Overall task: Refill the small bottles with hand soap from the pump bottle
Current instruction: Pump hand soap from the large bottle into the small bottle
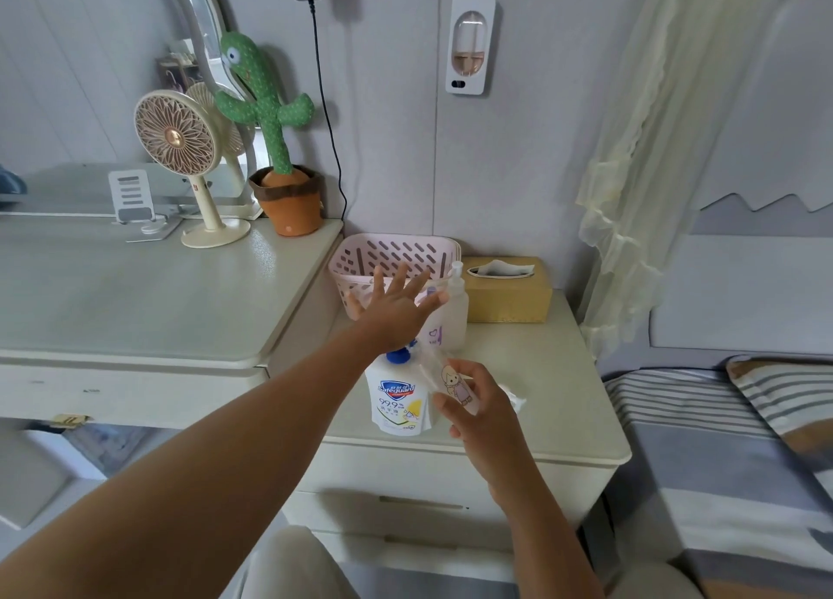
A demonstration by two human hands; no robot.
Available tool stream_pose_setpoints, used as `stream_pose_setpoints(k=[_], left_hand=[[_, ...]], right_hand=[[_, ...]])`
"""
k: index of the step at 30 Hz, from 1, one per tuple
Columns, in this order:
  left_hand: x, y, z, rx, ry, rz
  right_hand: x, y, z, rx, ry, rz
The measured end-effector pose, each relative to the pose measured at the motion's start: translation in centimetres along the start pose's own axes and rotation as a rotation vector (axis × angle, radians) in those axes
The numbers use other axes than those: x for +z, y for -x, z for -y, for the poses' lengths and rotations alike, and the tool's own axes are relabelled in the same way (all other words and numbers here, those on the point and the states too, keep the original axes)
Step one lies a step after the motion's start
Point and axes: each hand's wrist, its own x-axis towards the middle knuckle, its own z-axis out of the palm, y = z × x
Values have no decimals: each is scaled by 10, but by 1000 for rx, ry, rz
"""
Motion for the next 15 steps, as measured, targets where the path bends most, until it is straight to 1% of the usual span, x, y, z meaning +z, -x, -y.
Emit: stream_pose_setpoints(k=[2,7,11,15], left_hand=[[5,1,2,3,12,-9],[9,-14,9,-55,68,8],[6,-19,9,-36,31,-33],[11,-15,12,-33,88,-61]], right_hand=[[2,1,-2,10,2,5],[0,1,1,3,5,12],[-2,0,4,-4,11,9],[0,-1,2,-7,17,12]])
